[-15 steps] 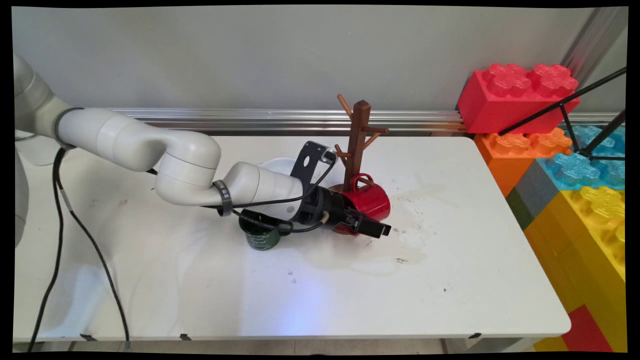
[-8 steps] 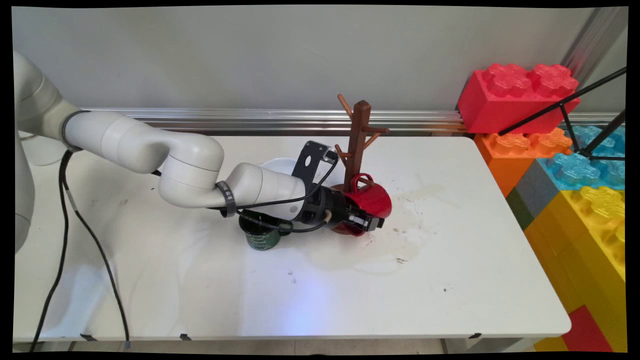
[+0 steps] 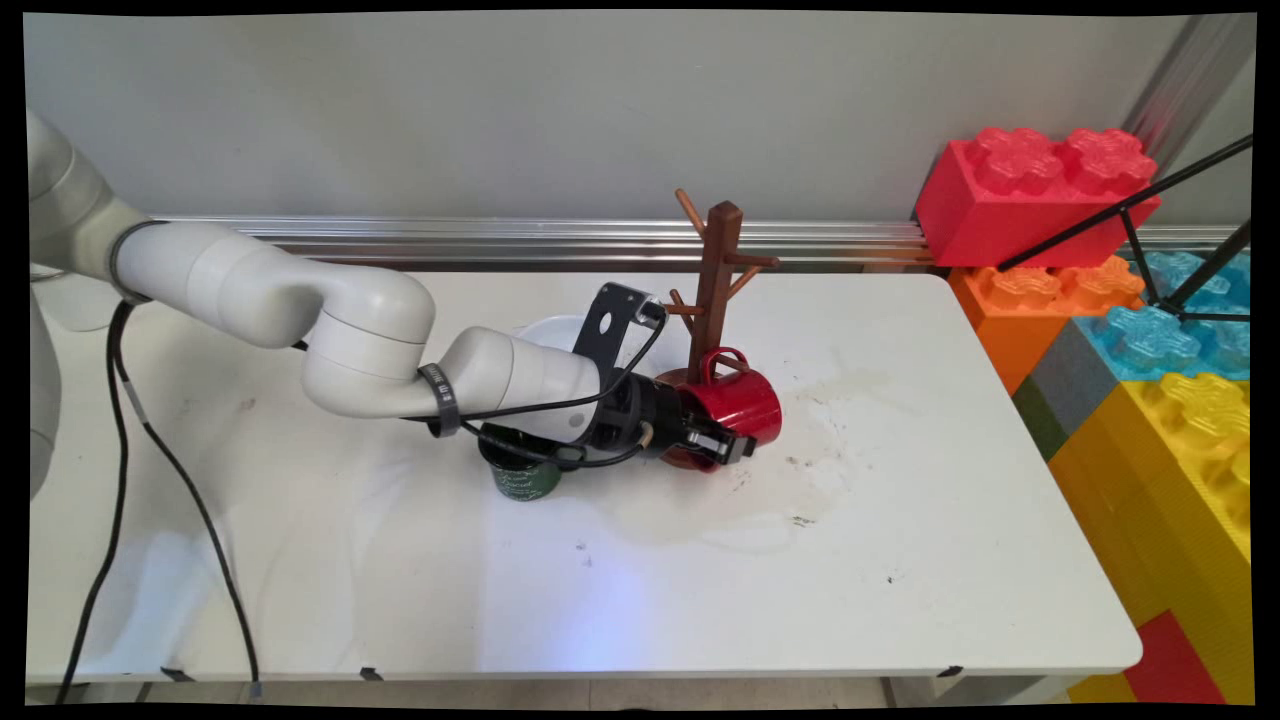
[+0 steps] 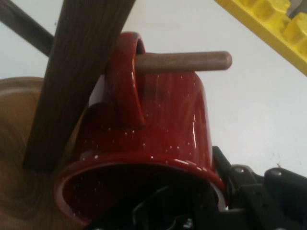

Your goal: Place the picked object on the table

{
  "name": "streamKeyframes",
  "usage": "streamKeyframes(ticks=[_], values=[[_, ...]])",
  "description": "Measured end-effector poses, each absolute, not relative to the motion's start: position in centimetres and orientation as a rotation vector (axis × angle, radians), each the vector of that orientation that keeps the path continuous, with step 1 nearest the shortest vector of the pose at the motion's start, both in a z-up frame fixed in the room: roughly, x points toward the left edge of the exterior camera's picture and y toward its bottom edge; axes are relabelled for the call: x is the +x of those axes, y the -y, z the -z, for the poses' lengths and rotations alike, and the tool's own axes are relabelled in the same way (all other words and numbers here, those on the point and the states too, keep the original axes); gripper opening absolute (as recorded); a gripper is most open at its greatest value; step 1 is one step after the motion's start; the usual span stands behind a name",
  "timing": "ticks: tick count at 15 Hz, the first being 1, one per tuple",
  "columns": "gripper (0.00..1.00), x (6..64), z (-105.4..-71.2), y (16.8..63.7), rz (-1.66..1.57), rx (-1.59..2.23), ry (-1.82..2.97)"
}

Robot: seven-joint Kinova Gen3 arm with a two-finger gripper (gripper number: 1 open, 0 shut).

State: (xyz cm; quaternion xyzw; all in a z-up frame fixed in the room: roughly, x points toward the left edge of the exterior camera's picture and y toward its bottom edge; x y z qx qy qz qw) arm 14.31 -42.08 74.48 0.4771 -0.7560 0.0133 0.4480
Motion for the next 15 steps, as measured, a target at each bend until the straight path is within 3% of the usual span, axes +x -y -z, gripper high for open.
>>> streamKeyframes(ticks=[15], values=[[0.0,13.8,-76.6,40.6,0.019,1.15,1.849]])
